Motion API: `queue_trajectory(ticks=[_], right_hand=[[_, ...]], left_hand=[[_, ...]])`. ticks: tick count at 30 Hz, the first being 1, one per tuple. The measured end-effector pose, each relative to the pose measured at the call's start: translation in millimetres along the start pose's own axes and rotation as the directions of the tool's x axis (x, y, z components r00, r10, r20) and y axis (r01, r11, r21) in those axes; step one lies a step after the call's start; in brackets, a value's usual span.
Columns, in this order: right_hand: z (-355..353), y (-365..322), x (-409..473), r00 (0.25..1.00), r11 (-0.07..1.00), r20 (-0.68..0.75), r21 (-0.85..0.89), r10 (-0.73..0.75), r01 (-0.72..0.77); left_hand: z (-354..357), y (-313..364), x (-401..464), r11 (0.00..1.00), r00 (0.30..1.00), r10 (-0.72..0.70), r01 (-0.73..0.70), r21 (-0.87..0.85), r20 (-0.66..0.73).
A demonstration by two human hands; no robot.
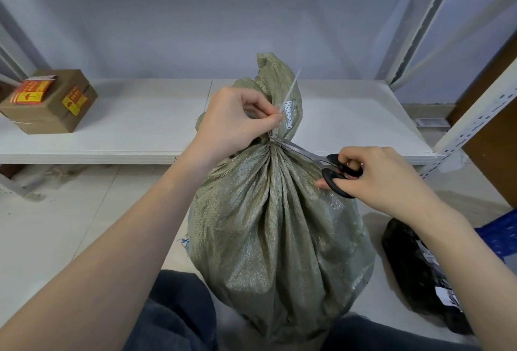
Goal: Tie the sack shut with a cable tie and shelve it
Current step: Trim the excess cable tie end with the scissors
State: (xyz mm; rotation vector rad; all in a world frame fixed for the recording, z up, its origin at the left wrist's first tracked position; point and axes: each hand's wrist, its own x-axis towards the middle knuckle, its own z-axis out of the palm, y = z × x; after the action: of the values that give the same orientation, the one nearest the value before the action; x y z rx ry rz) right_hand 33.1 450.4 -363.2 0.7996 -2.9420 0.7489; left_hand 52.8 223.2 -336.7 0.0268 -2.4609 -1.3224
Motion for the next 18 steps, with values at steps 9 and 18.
queue_trajectory(ticks=[9, 18], right_hand=[[-3, -2, 3, 0.999, 0.998, -0.04, -0.058, -0.003, 0.0], [-4, -17, 7, 0.999, 0.988, -0.05, -0.152, -0.022, 0.014]], left_hand=[[1, 0, 0, 1.0, 1.0, -0.007, 0.007, -0.005, 0.0], [4, 9, -2, 0.998, 1.0, 0.031, -0.031, 0.048, 0.008]])
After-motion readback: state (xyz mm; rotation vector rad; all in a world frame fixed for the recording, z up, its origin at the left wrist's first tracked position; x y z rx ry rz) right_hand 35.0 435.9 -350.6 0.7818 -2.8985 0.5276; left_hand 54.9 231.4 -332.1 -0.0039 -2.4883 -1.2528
